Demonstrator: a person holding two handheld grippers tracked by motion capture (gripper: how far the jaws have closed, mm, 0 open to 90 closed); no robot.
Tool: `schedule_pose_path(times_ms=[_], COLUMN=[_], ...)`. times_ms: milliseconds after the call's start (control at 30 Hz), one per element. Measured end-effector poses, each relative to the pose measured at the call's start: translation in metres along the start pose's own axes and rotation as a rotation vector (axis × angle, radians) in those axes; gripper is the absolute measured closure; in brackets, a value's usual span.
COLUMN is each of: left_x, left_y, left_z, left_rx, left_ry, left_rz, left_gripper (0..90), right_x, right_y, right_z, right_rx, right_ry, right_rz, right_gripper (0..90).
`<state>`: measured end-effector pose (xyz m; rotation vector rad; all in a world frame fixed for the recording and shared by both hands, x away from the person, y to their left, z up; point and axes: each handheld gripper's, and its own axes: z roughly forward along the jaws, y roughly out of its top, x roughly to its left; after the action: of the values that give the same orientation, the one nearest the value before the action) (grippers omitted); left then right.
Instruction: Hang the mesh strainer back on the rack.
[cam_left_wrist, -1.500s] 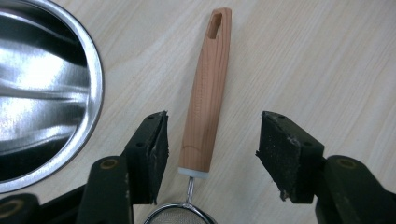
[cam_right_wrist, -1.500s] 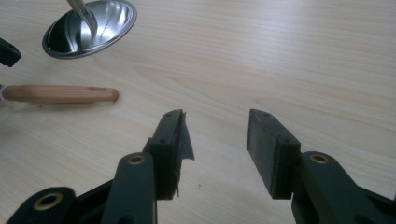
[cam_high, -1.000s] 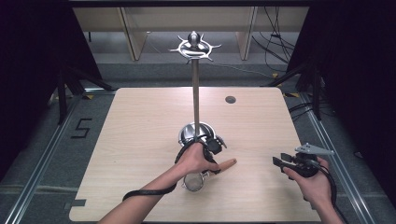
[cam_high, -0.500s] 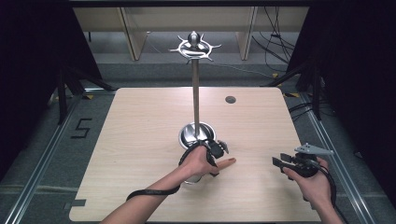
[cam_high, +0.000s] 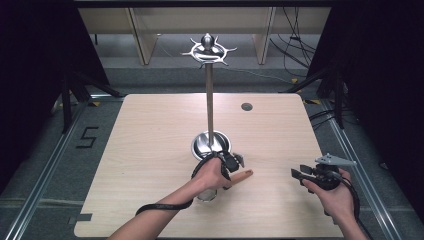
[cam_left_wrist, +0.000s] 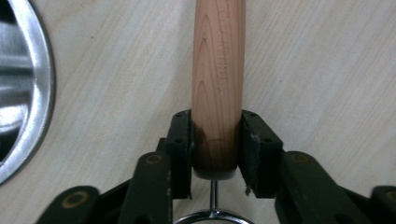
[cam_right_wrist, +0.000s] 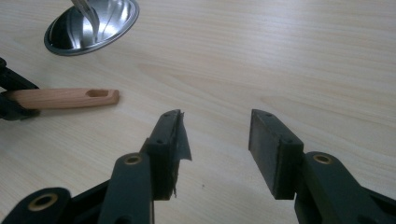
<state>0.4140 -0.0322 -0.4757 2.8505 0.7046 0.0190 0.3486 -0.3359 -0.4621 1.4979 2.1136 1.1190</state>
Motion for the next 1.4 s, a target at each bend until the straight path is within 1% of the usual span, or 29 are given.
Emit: schedule_pose_path(times_ms=[67, 100, 133, 167, 200, 233, 267, 333, 433, 467, 500, 533, 567, 600, 633, 667, 767, 800, 867, 900, 933, 1000, 1100, 1167, 1200, 1233, 1333, 1367, 1400], left_x=[-0.001, -0.001, -0.002, -0.002, -0.003, -0.003, -0.004, -0.004, -0.003, -0.003, -0.005, -0.004, -0.004, -0.001, -0.001, -0.001, -0.002, -0.004, -0.003, -0.003, -0.003, -0.005, -0.004, -0.004, -0.005, -0.005, -0.004, -0.005, -0.006], left_y=[-0.001, -0.001, -0.002, -0.003, -0.005, -0.007, -0.008, -0.013, -0.017, -0.02, -0.023, -0.027, -0.027, -0.031, -0.031, -0.034, -0.041, -0.043, -0.048, -0.049, -0.052, -0.055, -0.06, -0.062, -0.066, -0.066, -0.072, -0.075, -0.078], left_z=[0.0, -0.001, 0.0, -0.001, -0.001, -0.002, -0.003, -0.006, -0.01, -0.012, -0.014, -0.017, -0.017, -0.023, -0.023, -0.025, -0.031, -0.031, -0.036, -0.038, -0.04, -0.042, -0.049, -0.05, -0.055, -0.055, -0.062, -0.064, -0.067], left_rx=[0.004, 0.008, 0.002, 0.006, -0.006, -0.019, -0.019, -0.059, -0.082, -0.103, -0.127, -0.166, -0.166, -0.197, -0.197, -0.221, -0.307, -0.357, -0.379, -0.39, -0.411, -0.475, -0.496, -0.55, -0.597, -0.597, -0.655, -0.67, -0.685], left_ry=[0.005, 0.006, 0.006, -0.004, -0.01, -0.011, -0.014, -0.012, -0.015, -0.014, -0.03, -0.029, -0.029, -0.019, -0.019, -0.021, -0.016, -0.021, -0.008, -0.008, -0.001, -0.007, 0.022, 0.02, 0.031, 0.031, 0.033, 0.035, 0.041], left_rz=[-0.001, 0.003, 0.006, 0.007, -0.003, 0.0, -0.004, -0.008, -0.011, -0.015, -0.053, -0.06, -0.06, -0.038, -0.038, -0.047, -0.076, -0.107, -0.098, -0.096, -0.087, -0.122, -0.12, -0.157, -0.169, -0.169, -0.173, -0.188, -0.18], left_gripper=[67.5, 67.7, 67.9, 67.9, 67.9, 68.0, 68.0, 68.0, 68.0, 68.0, 68.1, 68.1, 68.1, 68.1, 68.1, 68.1, 68.2, 68.2, 68.2, 68.2, 68.2, 68.2, 68.3, 68.3, 68.3, 68.3, 68.3, 68.3, 68.3], right_x=[0.0, -0.003, -0.002, -0.002, -0.001, -0.002, 0.001, -0.002, -0.002, -0.002, -0.002, -0.002, -0.002, -0.002, -0.002, -0.002, -0.002, -0.002, -0.002, 0.001, 0.001, 0.001, 0.001, 0.001, 0.001, 0.001, 0.0, 0.0, 0.0], right_y=[0.0, 0.001, 0.001, 0.001, 0.001, 0.001, 0.0, 0.001, 0.001, 0.001, 0.001, 0.001, 0.001, 0.001, 0.001, 0.001, 0.001, 0.001, 0.001, 0.001, 0.0, 0.0, 0.0, 0.0, 0.0, 0.0, 0.0, 0.0, 0.0], right_z=[0.001, 0.0, 0.002, 0.002, 0.001, 0.0, 0.0, -0.001, -0.001, -0.001, 0.0, 0.0, 0.0, 0.0, 0.0, 0.001, 0.0, 0.001, 0.0, 0.001, 0.001, 0.001, 0.001, 0.001, 0.002, 0.002, 0.001, 0.001, 0.0], right_rx=[-0.005, -0.005, 0.001, 0.001, 0.001, -0.004, -0.003, -0.008, -0.01, -0.01, -0.009, -0.006, -0.006, -0.006, -0.006, -0.015, -0.006, -0.016, -0.008, -0.001, 0.001, -0.001, -0.003, -0.004, -0.021, -0.02, -0.007, -0.007, -0.007], right_ry=[0.009, -0.014, 0.01, 0.01, 0.011, -0.012, 0.004, -0.014, -0.017, -0.015, -0.016, -0.014, -0.014, -0.017, -0.017, -0.011, -0.019, -0.003, -0.018, 0.0, 0.002, 0.001, 0.005, 0.004, 0.017, 0.013, 0.002, 0.001, -0.008], right_rz=[0.001, -0.049, -0.031, -0.031, -0.031, -0.052, -0.008, -0.051, -0.055, -0.054, -0.053, -0.049, -0.049, -0.051, -0.051, -0.039, -0.041, -0.031, -0.038, 0.005, 0.012, 0.01, 0.014, 0.013, 0.016, 0.015, 0.011, 0.01, 0.005], right_gripper=[54.8, 54.8, 54.9, 54.9, 54.8, 54.8, 54.8, 54.8, 54.7, 54.7, 54.7, 54.6, 54.6, 54.6, 54.6, 54.4, 54.3, 54.2, 54.1, 54.2, 54.2, 54.0, 53.9, 53.7, 53.4, 53.3, 53.2, 53.2, 53.2])
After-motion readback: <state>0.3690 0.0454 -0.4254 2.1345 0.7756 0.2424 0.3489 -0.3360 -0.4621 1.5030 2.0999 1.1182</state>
